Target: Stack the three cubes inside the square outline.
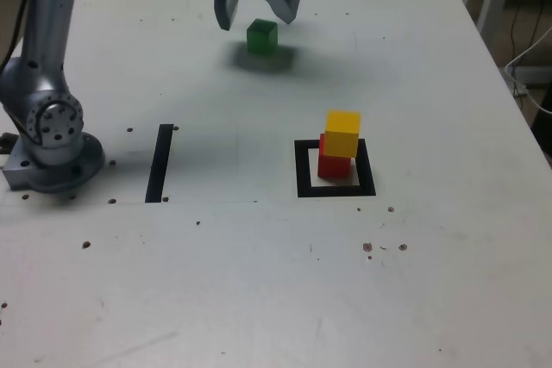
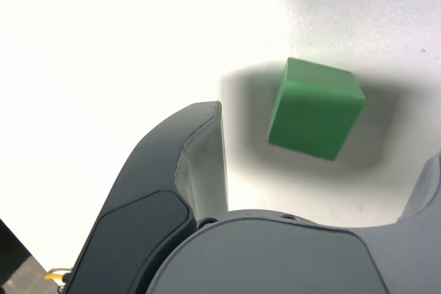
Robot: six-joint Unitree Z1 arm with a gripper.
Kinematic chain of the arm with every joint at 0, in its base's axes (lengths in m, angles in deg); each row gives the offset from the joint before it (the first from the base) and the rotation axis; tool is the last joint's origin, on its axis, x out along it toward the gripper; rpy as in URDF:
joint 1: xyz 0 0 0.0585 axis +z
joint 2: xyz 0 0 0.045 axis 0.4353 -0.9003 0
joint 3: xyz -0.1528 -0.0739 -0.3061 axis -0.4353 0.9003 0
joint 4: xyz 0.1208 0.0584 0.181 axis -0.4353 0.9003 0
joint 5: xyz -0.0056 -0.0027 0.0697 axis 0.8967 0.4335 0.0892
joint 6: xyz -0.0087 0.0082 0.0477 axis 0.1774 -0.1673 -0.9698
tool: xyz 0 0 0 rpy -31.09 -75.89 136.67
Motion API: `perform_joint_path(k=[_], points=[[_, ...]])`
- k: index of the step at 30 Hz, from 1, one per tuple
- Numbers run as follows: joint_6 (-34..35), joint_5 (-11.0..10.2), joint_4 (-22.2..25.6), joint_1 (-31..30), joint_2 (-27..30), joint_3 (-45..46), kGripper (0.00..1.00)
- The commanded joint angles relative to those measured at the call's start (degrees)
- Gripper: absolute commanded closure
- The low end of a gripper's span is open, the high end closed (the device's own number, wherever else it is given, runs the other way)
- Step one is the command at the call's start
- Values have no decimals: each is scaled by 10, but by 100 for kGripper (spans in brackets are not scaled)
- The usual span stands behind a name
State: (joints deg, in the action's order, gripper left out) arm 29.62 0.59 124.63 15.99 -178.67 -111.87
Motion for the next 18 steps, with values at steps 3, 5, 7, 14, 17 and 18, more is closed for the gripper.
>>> perform_joint_path(k=[3,5,7,14,17,18], points=[[-10,1,-2,3,-8,-8,1],[-11,2,-1,3,-14,-11,2],[-11,3,0,3,-21,-13,3],[-7,8,4,3,-47,-21,15],[-4,11,4,2,-54,-24,27],[-3,12,3,2,-55,-24,31]])
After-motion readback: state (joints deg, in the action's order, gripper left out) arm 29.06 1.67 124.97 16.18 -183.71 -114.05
